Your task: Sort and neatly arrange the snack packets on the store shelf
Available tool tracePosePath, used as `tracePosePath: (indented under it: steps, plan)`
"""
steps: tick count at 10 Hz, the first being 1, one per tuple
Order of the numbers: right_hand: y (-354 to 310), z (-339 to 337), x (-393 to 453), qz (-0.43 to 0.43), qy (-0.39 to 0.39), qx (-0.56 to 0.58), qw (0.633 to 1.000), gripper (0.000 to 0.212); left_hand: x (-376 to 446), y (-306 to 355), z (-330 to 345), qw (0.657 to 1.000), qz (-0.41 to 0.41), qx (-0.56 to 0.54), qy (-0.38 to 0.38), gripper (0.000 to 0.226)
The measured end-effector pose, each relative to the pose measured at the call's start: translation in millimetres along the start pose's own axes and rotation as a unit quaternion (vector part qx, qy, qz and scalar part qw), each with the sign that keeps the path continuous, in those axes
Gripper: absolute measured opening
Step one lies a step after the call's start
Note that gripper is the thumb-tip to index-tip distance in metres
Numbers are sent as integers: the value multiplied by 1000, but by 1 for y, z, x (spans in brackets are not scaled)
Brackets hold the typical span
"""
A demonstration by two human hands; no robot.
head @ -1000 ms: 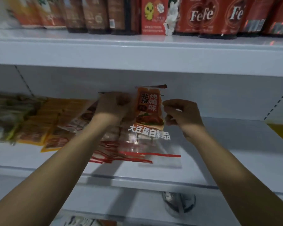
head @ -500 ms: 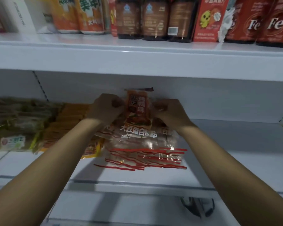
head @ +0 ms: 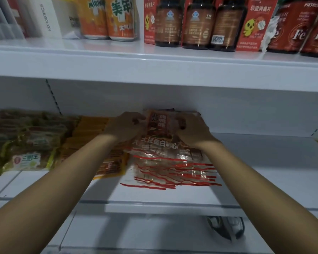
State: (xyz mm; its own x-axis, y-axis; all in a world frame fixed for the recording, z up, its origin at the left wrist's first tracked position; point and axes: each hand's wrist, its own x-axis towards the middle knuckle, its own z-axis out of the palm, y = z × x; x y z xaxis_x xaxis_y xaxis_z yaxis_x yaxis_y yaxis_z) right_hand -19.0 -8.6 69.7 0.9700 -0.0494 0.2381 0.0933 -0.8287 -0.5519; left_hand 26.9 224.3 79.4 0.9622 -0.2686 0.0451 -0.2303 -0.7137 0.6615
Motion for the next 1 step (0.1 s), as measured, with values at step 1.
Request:
tracePosePath:
  steps: [1]
  plan:
    - [-4, -6, -11, -36, 45, -94, 994, 39, -4, -6, -1, 1000, 1, 20, 8, 53]
